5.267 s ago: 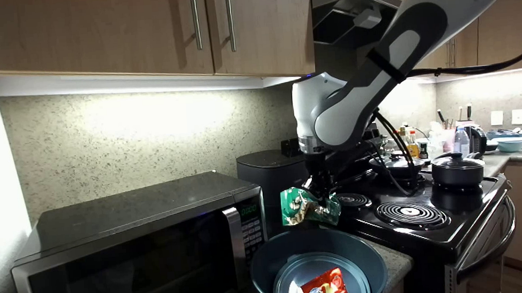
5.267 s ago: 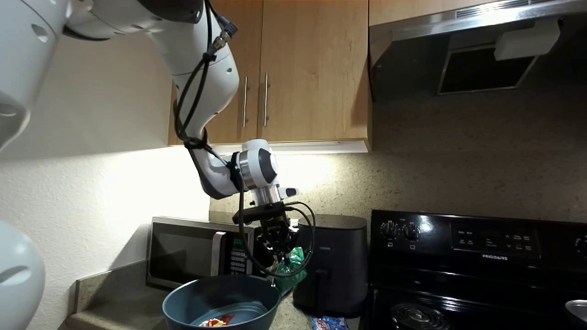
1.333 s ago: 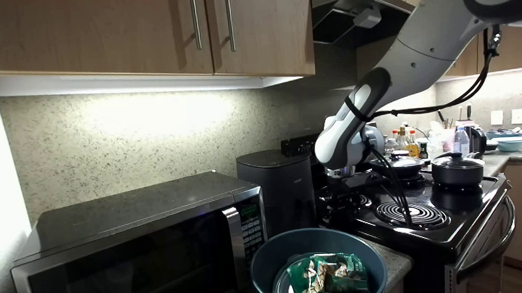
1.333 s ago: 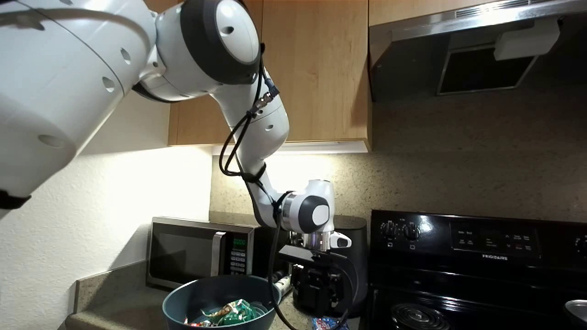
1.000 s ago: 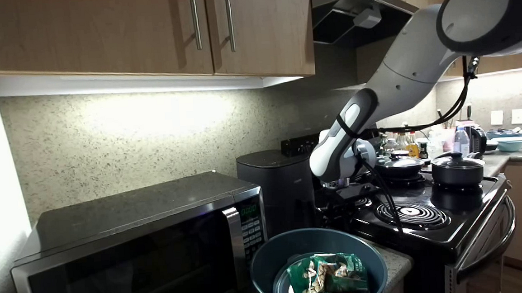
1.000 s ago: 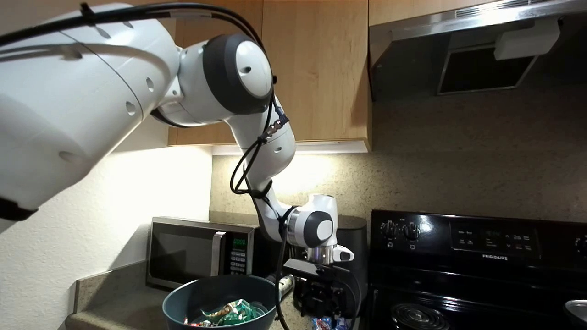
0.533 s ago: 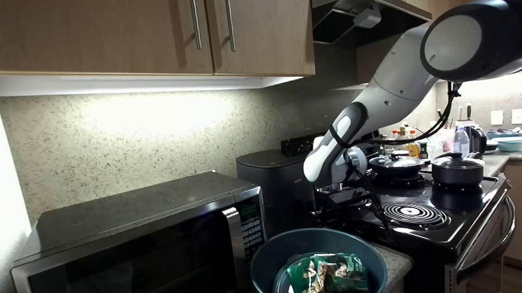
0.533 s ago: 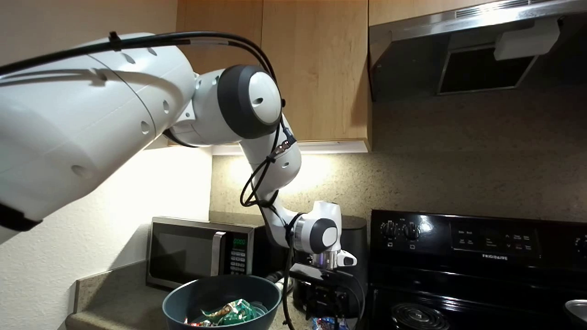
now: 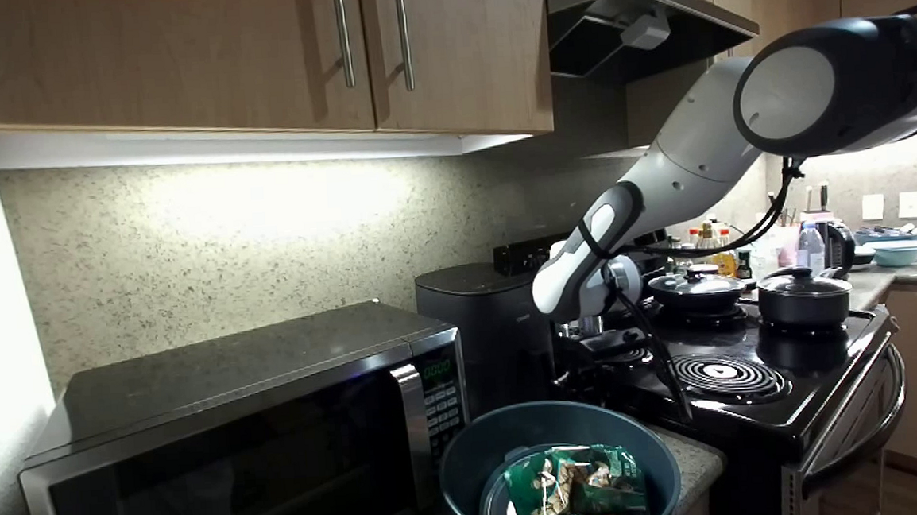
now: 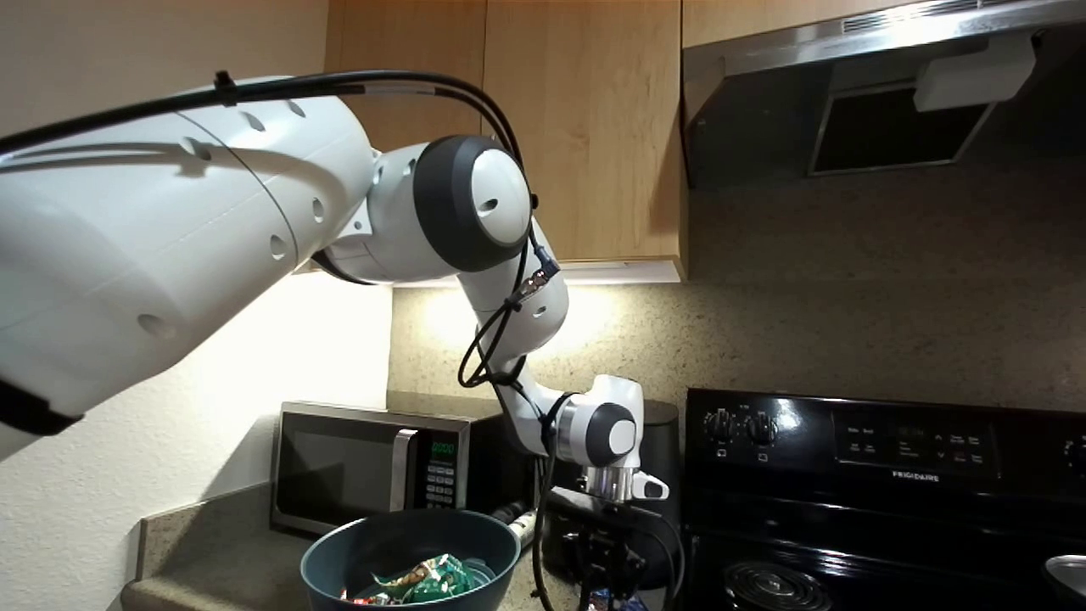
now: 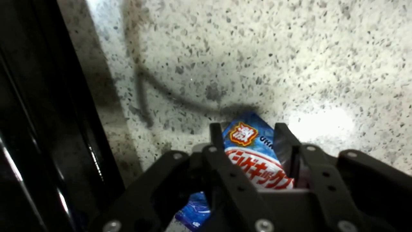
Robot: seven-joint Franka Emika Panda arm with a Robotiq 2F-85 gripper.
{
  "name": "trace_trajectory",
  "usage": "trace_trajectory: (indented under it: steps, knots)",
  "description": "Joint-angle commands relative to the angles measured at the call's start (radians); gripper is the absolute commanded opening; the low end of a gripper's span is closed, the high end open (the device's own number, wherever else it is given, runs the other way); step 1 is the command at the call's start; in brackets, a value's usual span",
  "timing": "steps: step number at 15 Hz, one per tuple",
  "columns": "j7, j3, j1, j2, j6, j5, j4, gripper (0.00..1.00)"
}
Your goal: Put all the snacks in the bowl
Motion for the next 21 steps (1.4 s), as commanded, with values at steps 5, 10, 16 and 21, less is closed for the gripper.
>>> trace_trajectory:
  steps: [5,10,16,21]
  knots:
    - [-0.028,0.023,-0.036,0.010,-0.086,0.032,0.049,0.02]
    - [-0.027,0.021,-0.023,-0.003,-0.101,0.017,0.037,0.33]
    - [-0.028,0.034,-0.005,-0.002,-0.123,0.009,0.029,0.70]
    - [-0.019,0.021,0.008,0.010,-0.095,-0.009,0.032,0.99]
